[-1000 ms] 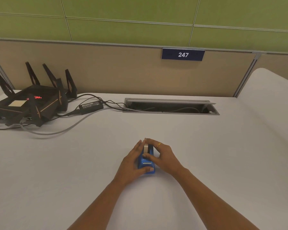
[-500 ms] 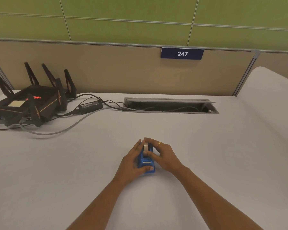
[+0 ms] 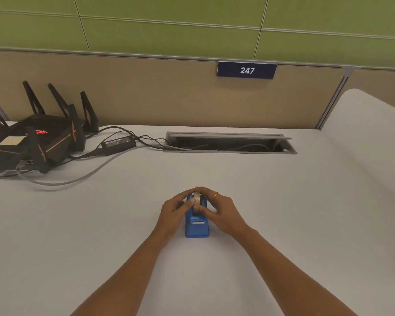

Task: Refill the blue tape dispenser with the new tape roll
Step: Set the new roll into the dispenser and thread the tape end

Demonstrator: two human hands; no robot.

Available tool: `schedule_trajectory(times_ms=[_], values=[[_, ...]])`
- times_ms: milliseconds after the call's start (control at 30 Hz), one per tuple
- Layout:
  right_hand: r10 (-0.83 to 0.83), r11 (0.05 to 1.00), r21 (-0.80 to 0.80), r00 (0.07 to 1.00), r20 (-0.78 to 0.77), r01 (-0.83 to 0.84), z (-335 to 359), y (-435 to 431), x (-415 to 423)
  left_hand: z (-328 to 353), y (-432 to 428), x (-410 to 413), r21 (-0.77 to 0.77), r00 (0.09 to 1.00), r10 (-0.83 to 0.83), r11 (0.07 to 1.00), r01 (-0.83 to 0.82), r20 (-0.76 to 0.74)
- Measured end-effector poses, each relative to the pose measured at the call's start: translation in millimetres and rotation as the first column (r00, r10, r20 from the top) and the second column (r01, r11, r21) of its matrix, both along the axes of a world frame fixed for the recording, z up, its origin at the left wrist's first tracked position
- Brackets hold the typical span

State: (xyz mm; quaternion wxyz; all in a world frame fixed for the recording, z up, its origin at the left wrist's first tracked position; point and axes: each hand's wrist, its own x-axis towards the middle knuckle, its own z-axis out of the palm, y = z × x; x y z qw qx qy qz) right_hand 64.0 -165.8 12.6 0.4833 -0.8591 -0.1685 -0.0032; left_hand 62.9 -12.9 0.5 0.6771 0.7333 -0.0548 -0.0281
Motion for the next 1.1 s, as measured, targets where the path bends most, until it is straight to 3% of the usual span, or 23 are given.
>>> schedule_trajectory(times_ms=[367,1100], values=[[-0.072,0.994,0.078,0.997,-0.042,0.075,-11,1,0,-3,0,4,-0.028,1.000,0.008,1.000,-0.008,-0.004],[-0.054,0.990,0.124,0.994,-0.092,0.066,-12,-1,1,-2,-7,3,-0.027,1.000,-0.001,1.000,0.001,-0.008]])
